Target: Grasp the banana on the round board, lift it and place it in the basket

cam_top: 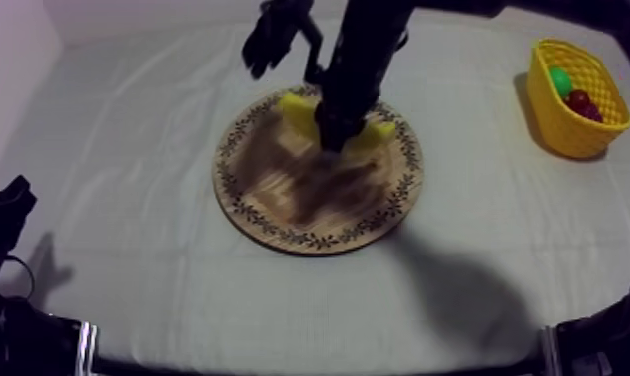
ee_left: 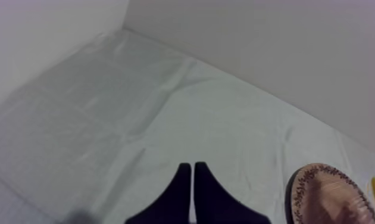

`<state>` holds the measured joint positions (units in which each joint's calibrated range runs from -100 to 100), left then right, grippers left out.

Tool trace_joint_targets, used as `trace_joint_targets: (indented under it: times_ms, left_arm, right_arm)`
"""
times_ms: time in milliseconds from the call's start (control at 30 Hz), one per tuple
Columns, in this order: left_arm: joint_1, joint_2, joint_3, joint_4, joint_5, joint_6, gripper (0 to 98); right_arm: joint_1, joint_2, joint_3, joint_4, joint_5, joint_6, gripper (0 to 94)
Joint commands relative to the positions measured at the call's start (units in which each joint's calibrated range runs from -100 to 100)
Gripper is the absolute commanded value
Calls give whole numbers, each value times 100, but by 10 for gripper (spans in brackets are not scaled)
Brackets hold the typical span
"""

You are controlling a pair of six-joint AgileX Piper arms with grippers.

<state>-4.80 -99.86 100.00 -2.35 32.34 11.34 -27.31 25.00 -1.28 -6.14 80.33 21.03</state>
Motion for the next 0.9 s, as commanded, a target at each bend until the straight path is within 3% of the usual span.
trace_joint_targets:
  times_ms: [0,500,867]
  left_arm:
    - [-1,4,0,-2,0,1,1]
    - [-1,4,0,-2,0,1,1]
    - [-1,4,0,-2,0,1,1]
  right_arm:
    - [234,-526,90,41,-7,-53,297]
    - [2333,-1564,-330,221,-34,-482,281]
    - [3283,-1186,-380,567,-556,-865,323]
